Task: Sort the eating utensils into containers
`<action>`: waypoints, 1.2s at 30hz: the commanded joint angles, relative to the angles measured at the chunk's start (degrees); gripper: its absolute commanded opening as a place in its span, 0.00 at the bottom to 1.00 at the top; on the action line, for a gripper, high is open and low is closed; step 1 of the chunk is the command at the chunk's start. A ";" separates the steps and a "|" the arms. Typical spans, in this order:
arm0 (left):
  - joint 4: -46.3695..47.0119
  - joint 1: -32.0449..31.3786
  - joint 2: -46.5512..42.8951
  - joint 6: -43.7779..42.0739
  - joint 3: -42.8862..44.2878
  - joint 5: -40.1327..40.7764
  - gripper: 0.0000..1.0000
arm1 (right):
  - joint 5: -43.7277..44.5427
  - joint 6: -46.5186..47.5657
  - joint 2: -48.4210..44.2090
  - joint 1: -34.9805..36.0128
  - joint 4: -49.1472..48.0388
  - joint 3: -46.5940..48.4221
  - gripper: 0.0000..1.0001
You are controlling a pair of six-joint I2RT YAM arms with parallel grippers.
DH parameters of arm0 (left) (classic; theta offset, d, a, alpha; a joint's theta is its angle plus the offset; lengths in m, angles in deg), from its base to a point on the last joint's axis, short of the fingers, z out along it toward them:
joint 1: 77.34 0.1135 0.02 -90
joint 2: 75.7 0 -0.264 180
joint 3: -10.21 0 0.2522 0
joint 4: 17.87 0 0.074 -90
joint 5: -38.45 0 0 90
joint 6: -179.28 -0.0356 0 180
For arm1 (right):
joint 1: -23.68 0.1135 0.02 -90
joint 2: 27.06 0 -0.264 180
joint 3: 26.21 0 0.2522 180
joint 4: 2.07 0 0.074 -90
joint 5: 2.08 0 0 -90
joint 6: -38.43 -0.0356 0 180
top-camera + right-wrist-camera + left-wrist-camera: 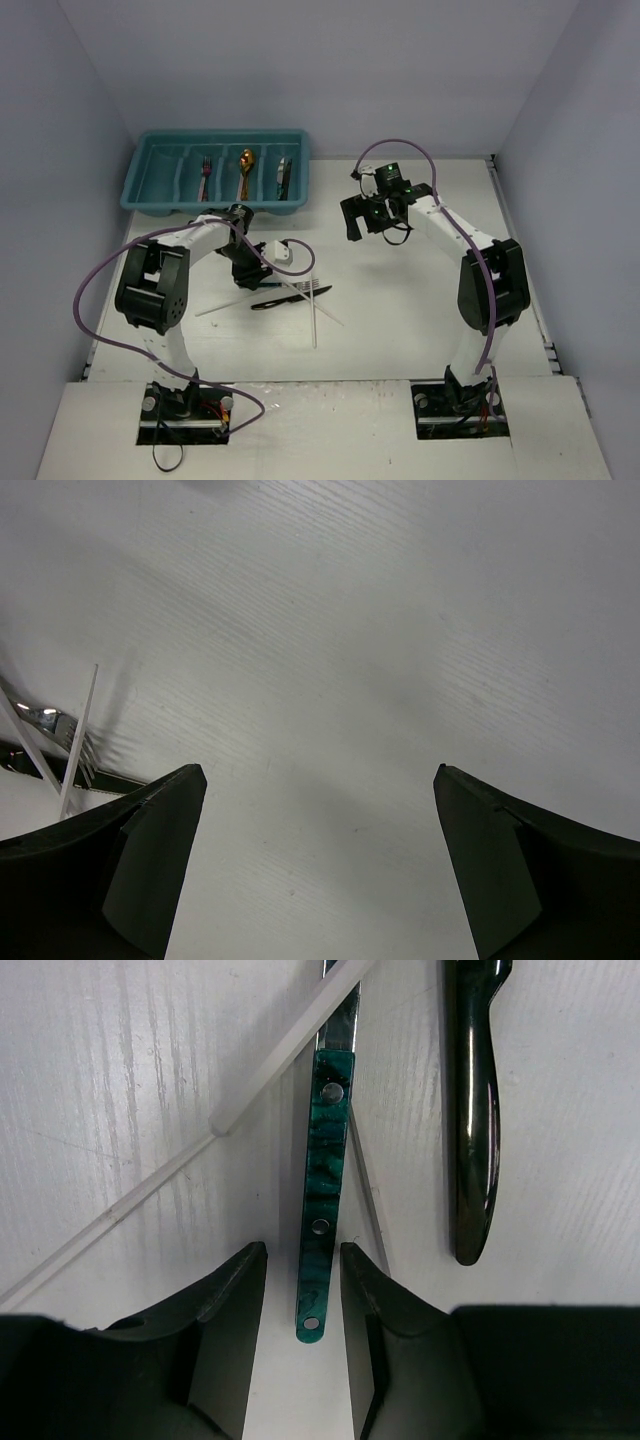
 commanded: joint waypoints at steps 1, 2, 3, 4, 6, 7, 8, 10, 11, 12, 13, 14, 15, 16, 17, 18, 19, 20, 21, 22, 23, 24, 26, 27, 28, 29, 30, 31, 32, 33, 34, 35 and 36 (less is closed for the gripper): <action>0.25 -2.15 -0.16 1.67 1.27 2.41 0.32 | -1.13 -0.44 -3.15 -0.62 -0.73 0.08 0.96; 0.26 -2.37 0.02 2.07 1.60 2.79 0.31 | -1.19 -0.46 -3.21 -0.69 -0.78 0.08 0.96; 0.30 -2.68 0.25 2.62 1.92 3.18 0.29 | -1.22 -0.46 -3.20 -0.69 -0.78 0.08 0.96; 0.37 -3.01 0.47 3.27 2.21 3.54 0.27 | -1.23 -0.45 -3.17 -0.64 -0.73 0.08 0.96; 0.44 -3.38 0.69 4.20 2.36 4.04 0.21 | -1.31 -0.37 -3.31 -0.70 -0.73 0.08 0.95; 0.50 -3.46 0.66 4.55 2.33 4.46 0.19 | -1.31 -0.37 -3.42 -0.79 -0.69 0.08 0.95; 0.59 -3.51 0.57 4.86 2.29 4.95 0.17 | -1.31 -0.37 -3.56 -0.87 -0.65 0.08 0.95; 0.62 -3.59 0.09 5.71 2.04 5.23 0.13 | -1.46 -0.22 -3.82 -1.05 -0.64 0.01 0.95; 0.62 -3.61 -0.23 6.13 1.95 5.32 0.11 | -1.54 -0.26 -3.98 -1.01 -0.64 0.00 0.95; 0.62 -3.61 -0.73 6.63 1.78 5.34 0.09 | -1.61 -0.28 -4.10 -1.02 -0.60 0.03 0.95; 0.62 -3.61 -1.33 7.17 1.57 5.36 0.08 | -1.67 -0.29 -4.21 -1.07 -0.55 0.08 0.95; 0.67 -3.71 -1.97 7.82 1.42 5.71 0.06 | -1.81 -0.34 -4.21 -1.07 -0.55 0.08 0.95; 0.70 -3.85 -2.67 8.58 1.36 6.20 0.04 | -1.95 -0.40 -4.22 -1.06 -0.55 0.10 0.95; 0.70 -4.08 -3.48 9.63 1.53 7.08 0.02 | -2.07 -0.52 -4.28 -1.00 -0.55 0.16 0.95; 0.64 -4.32 -4.18 10.37 1.57 7.78 0.01 | -2.16 -0.55 -4.29 -0.99 -0.55 0.17 0.95; 0.62 -4.44 -5.23 11.33 1.76 8.59 0.00 | -2.28 -0.59 -4.39 -0.99 -0.50 0.27 0.95; 0.67 -4.53 -6.46 12.32 1.97 9.33 0.00 | -2.41 -0.65 -4.50 -0.99 -0.46 0.36 0.95; 0.79 -4.66 -7.73 13.18 2.09 9.87 0.00 | -2.53 -0.69 -4.59 -0.99 -0.46 0.40 0.95; 0.88 -4.80 -8.97 14.02 2.20 10.54 0.00 | -2.67 -0.74 -4.65 -0.99 -0.46 0.45 0.95; 0.88 -4.98 -10.14 14.82 2.26 11.57 0.00 | -2.86 -0.80 -4.65 -0.99 -0.46 0.51 0.95; 1.07 -5.11 -11.18 15.51 2.31 12.75 0.00 | -3.05 -0.84 -4.65 -0.99 -0.46 0.55 0.95; 1.31 -5.22 -12.19 16.17 2.34 13.95 0.00 | -3.24 -0.88 -4.65 -0.99 -0.46 0.59 0.95; 1.44 -5.38 -13.83 16.93 2.50 15.94 0.00 | -3.43 -1.04 -4.60 -0.99 -0.46 0.66 0.95; 1.49 -5.45 -14.75 17.23 2.46 16.82 0.00 | -3.56 -1.07 -4.53 -0.99 -0.46 0.78 0.95; 1.62 -5.45 -15.53 17.51 2.32 17.82 0.00 | -3.65 -1.07 -4.49 -0.99 -0.46 0.91 0.95; 1.71 -5.45 -16.45 17.56 2.14 18.69 0.00 | -3.68 -1.07 -4.47 -0.99 -0.46 1.05 0.95; 1.76 -5.47 -17.39 17.48 1.94 19.45 0.00 | -3.70 -1.07 -4.45 -0.99 -0.46 1.19 0.95; 1.76 -5.53 -18.23 17.37 1.71 20.12 0.00 | -3.75 -1.07 -4.40 -0.99 -0.46 1.36 0.95; 1.72 -5.62 -19.07 17.00 1.45 20.92 0.00 | -3.85 -1.12 -4.34 -0.99 -0.46 1.48 0.95; 1.68 -5.77 -19.93 16.52 1.14 21.88 0.00 | -3.96 -1.16 -4.27 -0.99 -0.46 1.61 0.95; 1.75 -6.03 -20.85 15.93 0.75 23.32 0.00 | -4.02 -1.16 -4.14 -0.99 -0.46 1.81 0.95; 1.90 -6.26 -21.65 15.32 0.41 24.63 0.00 | -4.08 -1.21 -4.07 -0.99 -0.46 2.03 0.95; 2.17 -6.53 -22.51 14.70 0.08 25.89 0.00 | -4.14 -1.28 -4.00 -0.99 -0.46 2.21 0.95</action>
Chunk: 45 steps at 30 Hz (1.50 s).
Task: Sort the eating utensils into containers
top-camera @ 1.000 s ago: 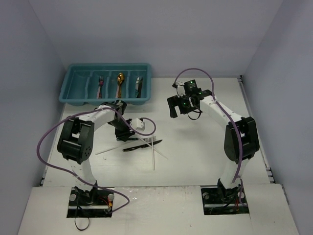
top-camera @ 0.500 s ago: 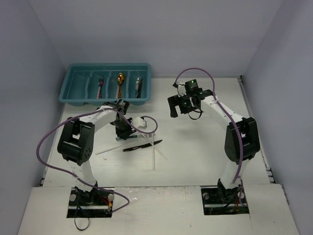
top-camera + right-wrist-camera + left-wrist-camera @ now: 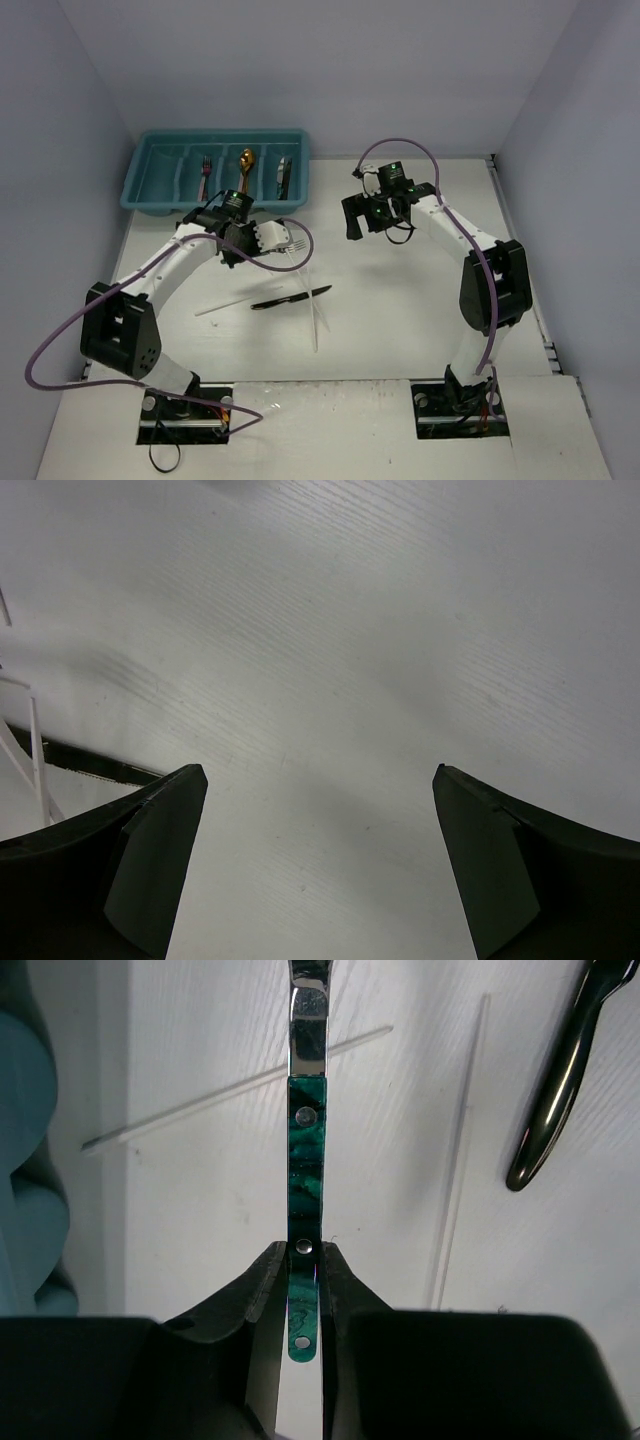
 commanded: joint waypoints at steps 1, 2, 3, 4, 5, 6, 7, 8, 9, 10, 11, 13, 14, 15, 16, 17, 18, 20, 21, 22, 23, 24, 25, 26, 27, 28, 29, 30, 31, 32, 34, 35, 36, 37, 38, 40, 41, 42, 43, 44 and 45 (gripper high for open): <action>1.30 -1.38 -6.02 -2.05 -0.68 7.17 0.00 | -1.36 -0.96 -3.16 -0.27 -0.51 2.60 0.95; 1.81 -1.75 -7.05 -2.65 -1.00 8.37 0.00 | -1.44 -1.07 -3.04 -0.27 -0.50 2.68 0.95; 2.34 -1.85 -8.21 -2.90 -1.34 9.82 0.00 | -1.54 -1.17 -2.94 -0.27 -0.45 2.83 0.95; 2.87 -1.96 -9.23 -3.01 -1.63 11.16 0.00 | -1.64 -1.26 -2.84 -0.26 -0.42 2.95 0.95; 3.38 -2.12 -9.87 -2.74 -1.79 12.18 0.00 | -1.76 -1.34 -2.72 -0.22 -0.42 2.99 0.95; 3.88 -2.28 -10.50 -2.47 -1.94 13.20 0.00 | -1.88 -1.42 -2.61 -0.19 -0.42 3.03 0.95; 4.10 -2.33 -10.87 -1.94 -1.94 13.68 0.00 | -2.04 -1.58 -2.50 -0.19 -0.42 3.13 0.95; 4.53 -2.36 -11.18 -1.22 -1.98 14.32 0.00 | -2.14 -1.68 -2.41 -0.17 -0.42 3.24 0.94; 5.33 -2.37 -11.39 -0.17 -2.08 15.22 0.00 | -2.14 -1.68 -2.36 -0.12 -0.42 3.34 0.94; 5.78 -2.37 -11.49 0.57 -2.04 16.26 0.00 | -2.17 -1.71 -2.32 -0.10 -0.42 3.43 0.94; 6.01 -2.37 -11.54 1.12 -1.90 17.39 0.00 | -2.21 -1.76 -2.27 -0.10 -0.42 3.52 0.94; 8.35 -2.37 -11.91 2.03 -2.29 19.00 0.00 | -2.23 -1.78 -2.26 -0.01 -0.42 3.73 0.94; 8.39 -2.35 -11.93 2.49 -2.29 19.02 0.00 | -2.22 -1.86 -2.26 -0.01 -0.41 3.72 0.94; 8.76 -2.17 -12.26 3.22 -2.17 19.15 0.00 | -2.14 -1.85 -2.26 -0.01 -0.33 3.64 0.94; 9.36 -1.83 -12.26 5.62 -1.57 18.55 0.00 | -2.07 -1.79 -2.33 -0.01 -0.33 3.64 0.94; 9.45 -0.96 -11.53 7.41 -0.69 18.07 0.00 | -2.05 -1.77 -2.34 -0.01 -0.33 3.71 0.94; 9.21 0.37 -10.36 9.72 0.83 17.47 0.00 | -2.05 -1.77 -2.39 0.03 -0.28 3.64 0.94; 8.72 3.91 -7.69 15.10 4.59 15.44 0.00 | -2.05 -1.77 -2.36 0.01 -0.24 3.49 0.94; 8.64 5.82 -6.27 18.63 6.59 13.87 0.00 | -2.05 -1.74 -2.37 0.02 -0.24 3.32 0.94; 8.64 7.68 -4.84 22.59 8.60 12.11 0.00 | -2.05 -1.69 -2.42 0.07 -0.24 3.08 0.94; 8.57 9.08 -2.27 25.17 11.96 11.53 0.00 | -1.99 -1.68 -2.36 0.01 -0.24 2.96 0.94; 8.65 10.62 -0.48 28.25 14.33 11.46 0.00 | -1.90 -1.68 -2.34 0.02 -0.24 2.84 0.94; 8.78 12.23 0.97 31.62 16.28 11.45 0.00 | -1.81 -1.68 -2.34 0.07 -0.24 2.70 0.94; 9.20 13.13 2.57 34.21 18.36 10.71 0.00 | -1.79 -1.64 -2.43 0.08 -0.24 2.59 0.94; 9.85 13.74 4.22 36.78 20.46 10.14 0.00 | -1.78 -1.58 -2.51 0.08 -0.24 2.48 0.94; 11.18 13.93 5.98 39.98 22.47 11.03 0.00 | -1.72 -1.52 -2.45 0.08 -0.24 2.36 0.94; 12.05 13.85 7.68 42.59 24.11 13.73 0.00 | -1.70 -1.44 -2.37 0.08 -0.18 2.32 0.94; 12.24 13.87 9.36 44.59 26.00 16.16 0.00 | -1.64 -1.48 -2.41 0.08 -0.15 2.26 0.94; 12.33 13.99 12.88 47.40 29.89 19.85 0.00 | -1.61 -1.51 -2.34 0.03 -0.15 2.09 0.94; 12.61 14.23 16.09 50.16 33.34 22.91 0.00 | -1.61 -1.51 -2.26 0.02 -0.15 1.91 0.94; 14.08 14.86 19.74 52.30 35.53 23.95 0.00 | -1.61 -1.49 -2.23 0.06 -0.15 1.58 0.94; 15.10 15.88 22.11 54.41 38.72 24.02 0.00 | -1.61 -1.42 -2.17 -0.01 -0.15 1.45 0.94; 16.30 16.58 23.96 55.75 40.32 23.30 0.00 | -1.61 -1.48 -2.17 0.05 -0.15 1.28 0.94; 17.52 17.08 25.86 56.79 41.61 22.31 0.00 | -1.58 -1.51 -2.17 0.05 -0.15 1.09 0.94; 18.85 17.39 27.68 57.49 42.50 21.16 0.00 | -1.51 -1.50 -2.20 -0.02 -0.15 0.89 0.94; 22.92 18.41 29.73 59.06 43.44 20.21 0.00 | -1.36 -1.34 -2.59 -0.18 -0.15 0.50 0.94; 24.65 18.69 30.52 59.14 42.73 18.86 0.00 | -1.20 -1.03 -2.83 -0.19 -0.15 0.10 0.94; 28.06 19.11 30.93 58.76 42.16 17.76 0.00 | -0.95 -0.75 -3.25 -0.26 -0.08 -0.19 0.94; 28.58 19.17 31.13 58.41 41.72 17.31 0.00 | -0.91 -0.72 -3.31 -0.27 -0.07 -0.45 0.94; 30.39 19.40 31.53 57.33 41.47 16.61 0.00 | -0.82 -0.49 -3.54 -0.41 -0.02 -0.77 0.94; 32.20 19.67 32.01 56.25 41.25 15.78 0.00 | -0.73 -0.27 -3.77 -0.56 0.02 -1.08 0.94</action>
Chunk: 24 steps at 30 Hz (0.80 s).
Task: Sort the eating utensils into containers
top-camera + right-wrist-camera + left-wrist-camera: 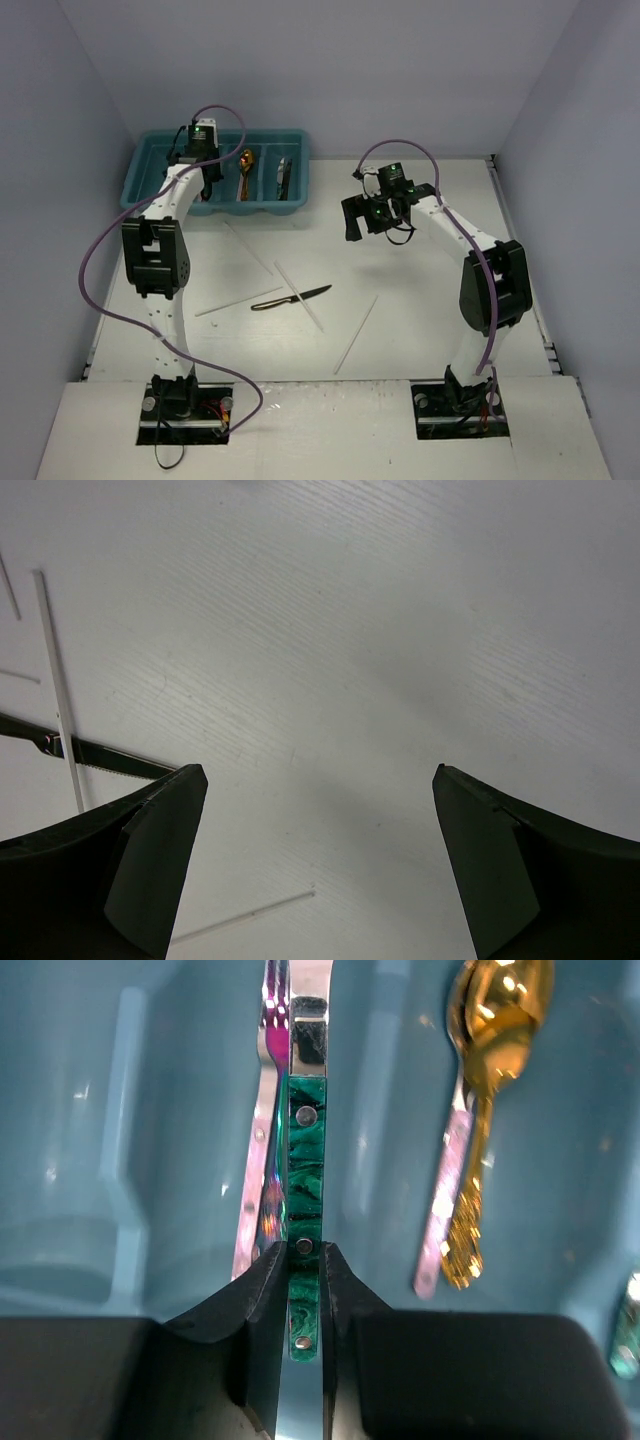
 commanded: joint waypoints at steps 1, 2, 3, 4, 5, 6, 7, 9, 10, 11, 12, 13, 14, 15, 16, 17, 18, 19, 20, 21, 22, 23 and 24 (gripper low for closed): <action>13.06 1.75 -2.03 0.36 1.17 -3.58 0.00 | 0.38 0.84 -3.88 -0.68 -0.14 -1.16 0.94; 13.76 2.02 -1.49 -0.61 1.08 -4.58 0.00 | 0.39 0.89 -3.92 -0.78 -0.14 -1.33 0.94; 14.36 2.28 -1.00 -1.79 1.08 -5.60 0.00 | 0.39 0.94 -3.93 -0.89 -0.14 -1.44 0.94; 14.19 2.55 -0.48 -3.17 1.23 -6.80 0.00 | 0.31 0.95 -3.93 -0.90 -0.06 -1.45 0.94; 13.73 2.76 0.19 -5.58 1.99 -8.96 0.00 | 0.24 0.89 -3.74 -0.90 -0.05 -1.39 0.94; 12.24 2.87 0.91 -7.40 2.76 -10.46 0.00 | 0.17 0.83 -3.66 -0.90 -0.05 -1.33 0.94; 10.22 2.95 1.63 -8.89 3.49 -11.53 0.00 | 0.12 0.78 -3.65 -0.90 -0.05 -1.28 0.94; 7.74 3.19 2.86 -11.97 4.56 -14.19 0.00 | 0.07 0.77 -3.57 -0.90 -0.05 -1.23 0.94; 6.46 3.47 3.48 -12.39 4.98 -15.45 0.00 | 0.05 0.79 -3.57 -0.90 -0.05 -1.19 0.94; 5.35 4.67 3.72 -12.51 5.16 -16.67 0.00 | 0.10 0.85 -3.57 -0.90 -0.05 -1.19 0.94; 4.89 5.27 3.76 -12.55 4.89 -17.53 0.00 | 0.12 0.83 -3.54 -0.90 -0.01 -1.15 0.94; 4.68 5.63 3.71 -12.55 4.44 -18.23 0.00 | 0.12 0.78 -3.49 -0.90 0.04 -1.10 0.94; 4.91 5.84 3.52 -12.55 3.37 -18.36 0.00 | 0.07 0.77 -3.49 -0.90 0.04 -1.10 0.94; 5.14 6.04 3.34 -12.49 2.39 -18.47 0.00 | 0.03 0.77 -3.49 -0.90 0.04 -1.10 0.94; 5.30 6.23 3.23 -12.25 1.89 -18.61 0.00 | 0.02 0.77 -3.47 -0.90 0.04 -1.10 0.94; 5.25 6.53 3.11 -12.04 1.61 -18.89 0.00 | -0.05 0.77 -3.40 -0.90 0.04 -1.10 0.94; 4.73 6.91 3.18 -11.63 1.54 -18.91 0.00 | -0.05 0.77 -3.40 -0.90 0.05 -1.09 0.94; 4.66 7.14 3.13 -10.90 1.18 -19.02 0.00 | -0.05 0.75 -3.38 -0.90 0.13 -1.00 0.94; 5.10 7.58 2.84 -10.02 0.74 -19.24 0.00 | -0.05 0.60 -3.31 -0.90 0.13 -0.93 0.94; 5.59 7.89 2.58 -9.82 -0.07 -19.24 0.00 | -0.12 0.60 -3.25 -0.90 0.13 -0.87 0.94; 5.76 8.11 2.44 -9.82 -0.62 -19.33 0.00 | -0.18 0.51 -3.18 -0.90 0.13 -0.80 0.94; 5.62 8.24 2.39 -9.98 -0.89 -19.42 0.00 | -0.23 0.42 -3.06 -0.90 0.13 -0.72 0.94; 5.26 8.35 2.40 -10.15 -0.96 -19.56 0.00 | -0.24 0.40 -2.95 -0.90 0.14 -0.64 0.94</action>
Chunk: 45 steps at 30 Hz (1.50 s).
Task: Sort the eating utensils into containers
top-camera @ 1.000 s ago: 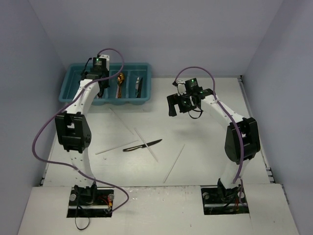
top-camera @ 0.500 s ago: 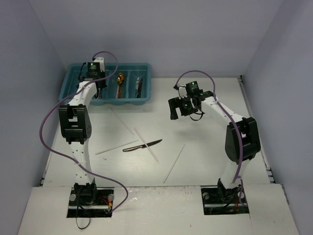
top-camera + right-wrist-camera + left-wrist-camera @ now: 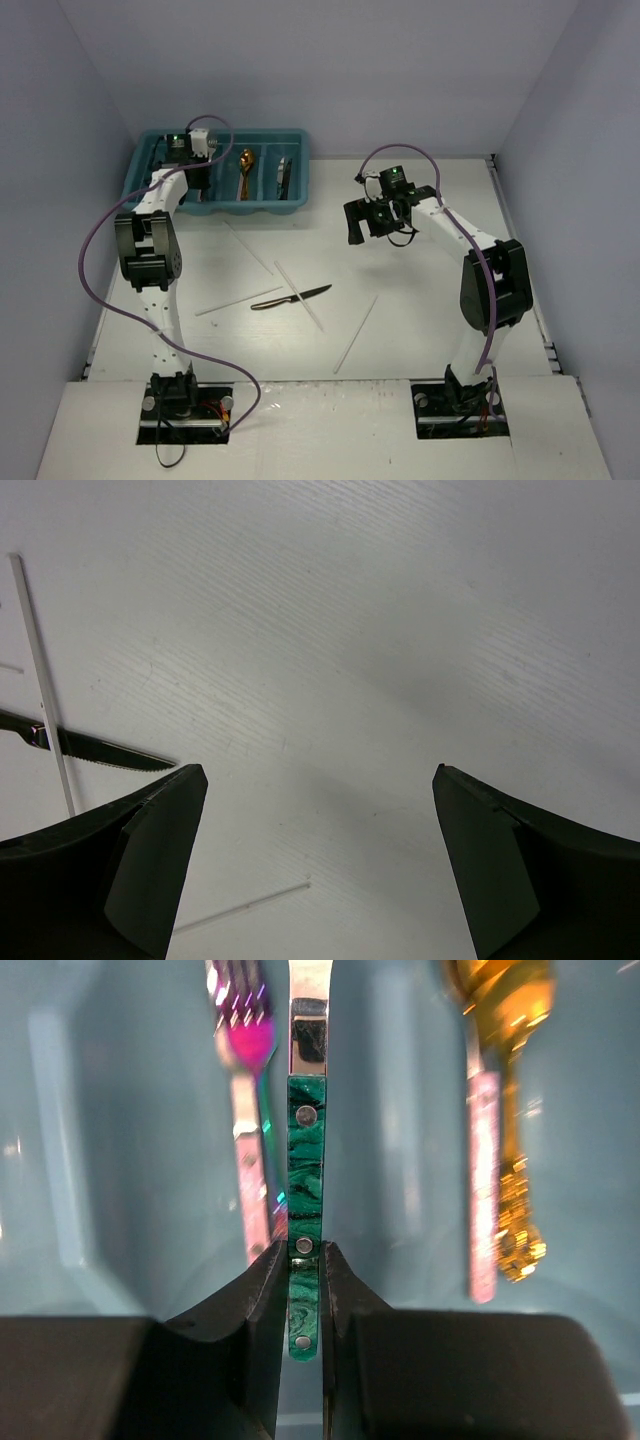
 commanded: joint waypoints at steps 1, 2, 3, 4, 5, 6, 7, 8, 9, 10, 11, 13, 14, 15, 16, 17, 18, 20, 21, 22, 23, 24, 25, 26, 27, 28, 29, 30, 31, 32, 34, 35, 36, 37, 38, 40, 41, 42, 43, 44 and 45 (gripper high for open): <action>0.78 1.05 -3.27 0.12 -0.21 -2.02 0.00 | -0.29 0.13 -2.89 -0.41 -0.13 1.24 0.94; 0.28 1.21 -3.23 -0.03 -0.24 -2.37 0.00 | -0.32 0.07 -2.86 -0.41 -0.10 1.30 0.94; 0.09 1.32 -3.22 -0.31 -0.25 -2.50 0.00 | -0.34 0.04 -2.85 -0.41 0.02 1.33 0.94; -0.18 1.36 -3.29 -0.64 -0.28 -2.67 0.00 | -0.37 0.01 -2.85 -0.37 0.06 1.39 0.94; -0.60 1.36 -3.39 -0.96 -0.34 -2.93 0.00 | -0.42 -0.04 -2.85 -0.32 0.01 1.50 0.94; -0.91 1.36 -3.40 -1.03 -0.40 -3.11 0.00 | -0.42 -0.05 -2.85 -0.38 0.00 1.62 0.94; -1.17 1.36 -3.40 -1.23 -0.40 -3.23 0.00 | -0.45 -0.07 -2.82 -0.38 0.06 1.70 0.94; -1.38 1.36 -3.40 -1.55 -0.35 -3.28 0.00 | -0.50 -0.13 -2.77 -0.33 0.16 1.76 0.94; -1.67 1.42 -3.46 -1.65 -0.21 -3.48 0.09 | -0.58 -0.13 -2.70 -0.38 0.11 1.89 0.95; -1.70 1.44 -3.55 -1.80 -0.22 -3.68 0.19 | -0.60 -0.13 -2.73 -0.35 0.21 1.94 0.95; -1.68 1.56 -3.91 -1.85 -0.36 -3.90 0.31 | -0.60 -0.13 -2.76 -0.26 0.21 2.00 0.95; -1.39 1.74 -4.82 -1.26 -0.52 -4.30 0.60 | -0.60 0.06 -2.88 -0.23 0.28 2.25 0.95; -1.28 1.84 -5.18 -0.75 -0.27 -4.46 0.67 | -0.60 0.11 -2.98 -0.23 0.33 2.40 0.95; -1.42 1.88 -5.44 -0.54 0.47 -5.08 0.71 | -0.64 0.13 -3.02 -0.23 0.39 2.54 0.95; -1.81 1.85 -5.71 -0.49 1.54 -5.87 0.73 | -0.71 0.14 -3.04 -0.23 0.45 2.65 0.95; -2.51 1.69 -6.30 -0.28 2.67 -6.09 0.74 | -0.82 0.19 -3.09 -0.23 0.51 2.71 0.95; -2.95 1.62 -6.91 -0.15 4.01 -6.47 0.74 | -0.97 0.22 -3.18 -0.16 0.56 2.80 0.94; -3.54 1.62 -8.28 0.01 6.18 -7.10 0.74 | -1.23 0.43 -3.71 0.15 0.67 2.80 0.92; -3.65 1.64 -9.32 0.12 6.87 -7.38 0.74 | -1.32 0.64 -4.10 0.39 0.70 2.62 0.91; -3.08 1.71 -11.29 0.24 7.14 -7.99 0.74 | -1.37 1.04 -4.65 0.83 0.71 2.10 0.91; -2.44 1.71 -13.16 0.12 6.62 -8.92 0.74 | -1.19 1.92 -5.58 1.53 0.71 1.34 0.90; -1.92 1.71 -15.08 -0.28 5.72 -10.50 0.74 | -0.57 2.75 -6.64 2.44 0.71 0.55 0.90; -1.45 1.71 -17.02 -0.84 4.60 -12.44 0.73 | 0.29 3.57 -7.76 3.46 0.71 -0.27 0.90; -1.41 1.63 -18.97 -2.10 3.45 -14.95 0.73 | 1.33 4.69 -8.34 5.08 0.71 -1.07 0.89; -1.41 1.62 -20.83 -3.58 3.35 -15.16 0.71 | 2.07 4.79 -8.39 5.22 0.71 -1.13 0.89; -2.13 0.98 -23.76 -5.41 -0.24 -19.03 0.69 | 2.32 4.75 -8.71 5.54 0.67 -2.33 0.89; -2.90 0.30 -26.77 -7.26 -4.10 -23.19 0.66 | 2.54 4.71 -9.05 5.88 0.62 -3.62 0.89; -5.38 -1.02 -29.11 -11.04 -6.77 -24.89 0.62 | 2.56 4.65 -9.04 5.92 0.52 -4.33 0.88; -8.23 -2.62 -31.72 -14.66 -9.57 -25.87 0.58 | 2.59 4.59 -9.00 5.91 0.43 -4.94 0.88; -11.67 -4.81 -35.37 -17.20 -13.17 -25.56 0.55 | 2.70 4.48 -9.00 5.85 0.38 -5.43 0.88; -13.95 -8.55 -40.65 -20.85 -21.73 -24.25 0.50 | 2.68 4.37 -9.20 5.75 0.22 -6.47 0.87; -14.25 -10.73 -43.36 -22.60 -28.46 -23.14 0.49 | 2.73 4.42 -9.25 5.74 0.12 -6.76 0.87; -14.48 -14.04 -46.68 -23.45 -32.56 -22.22 0.48 | 2.79 4.44 -9.26 5.70 0.09 -6.89 0.87; -14.72 -17.44 -49.73 -23.71 -36.50 -20.81 0.48 | 2.87 4.52 -9.29 5.53 0.09 -7.00 0.87; -15.01 -20.41 -52.17 -23.67 -41.51 -18.71 0.47 | 2.97 4.71 -9.33 5.24 0.09 -7.14 0.86; -15.77 -26.83 -54.43 -22.76 -47.37 -17.24 0.46 | 3.17 5.11 -9.35 4.16 0.09 -7.28 0.86; -16.04 -28.04 -54.82 -22.03 -49.49 -16.96 0.45 | 3.07 5.19 -9.30 3.04 0.14 -7.23 0.87; -16.73 -29.32 -54.76 -21.91 -50.92 -16.85 0.44 | 2.78 5.25 -9.14 1.74 0.20 -7.17 0.87; -17.89 -31.01 -54.29 -22.48 -51.62 -16.91 0.44 | 2.31 5.31 -8.88 0.31 0.26 -7.12 0.87; -19.37 -31.51 -53.46 -24.68 -51.67 -17.78 0.43 | 1.43 5.28 -8.72 -1.11 0.27 -6.89 0.87; -20.93 -31.75 -52.54 -27.24 -51.59 -18.82 0.43 | 0.47 5.23 -8.58 -2.54 0.27 -6.61 0.87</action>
